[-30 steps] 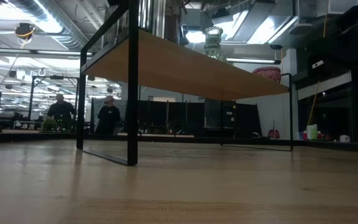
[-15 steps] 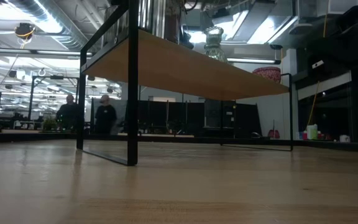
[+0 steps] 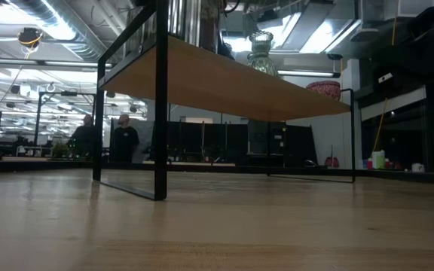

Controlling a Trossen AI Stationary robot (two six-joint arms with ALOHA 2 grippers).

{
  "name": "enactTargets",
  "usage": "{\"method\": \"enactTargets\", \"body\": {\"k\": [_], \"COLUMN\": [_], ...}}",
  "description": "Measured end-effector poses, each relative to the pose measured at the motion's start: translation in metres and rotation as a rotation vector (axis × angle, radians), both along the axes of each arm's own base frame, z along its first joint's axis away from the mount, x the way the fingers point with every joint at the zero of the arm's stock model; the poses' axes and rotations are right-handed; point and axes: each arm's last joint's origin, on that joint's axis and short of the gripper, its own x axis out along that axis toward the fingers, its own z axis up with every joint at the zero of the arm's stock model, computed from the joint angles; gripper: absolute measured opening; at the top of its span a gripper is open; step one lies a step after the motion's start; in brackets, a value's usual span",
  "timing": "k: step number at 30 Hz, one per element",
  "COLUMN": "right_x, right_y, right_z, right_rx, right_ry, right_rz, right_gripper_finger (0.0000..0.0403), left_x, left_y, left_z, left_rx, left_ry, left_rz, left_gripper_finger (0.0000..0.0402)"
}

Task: Pick & Place candle stick holders
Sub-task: Put the transparent candle holder on the shelf

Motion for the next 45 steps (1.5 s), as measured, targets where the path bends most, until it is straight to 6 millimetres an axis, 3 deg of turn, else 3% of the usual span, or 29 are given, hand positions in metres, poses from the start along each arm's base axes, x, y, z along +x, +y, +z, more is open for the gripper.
{"method": "enactTargets", "body": {"k": [11, 21, 31, 45], "right_x": [0.000, 0.000, 0.000, 0.000], "right_y": [0.000, 0.000, 0.000, 0.000], "right_z": [0.000, 0.000, 0.000, 0.000], "right_rx": [0.000, 0.000, 0.000, 0.000], "right_ry": [0.000, 0.000, 0.000, 0.000], "right_rz": [0.000, 0.000, 0.000, 0.000], "right_gripper_finger": [0.0010, 0.0010, 0.0010, 0.0010], "left_x": [0.001, 0.000, -0.006, -0.040], "left_y": [0.000, 0.000, -0.004, -0.007], "left_z": [0.001, 0.001, 0.011, 0.044], "left_rx": [-0.016, -0.020, -0.009, 0.115], "left_ry": [-0.006, -0.006, -0.027, -0.050], "left_rz": [0.013, 0.014, 0.015, 0.118], "left_gripper_finger": [0.0211, 0.0248, 0.0251, 0.0245]}}
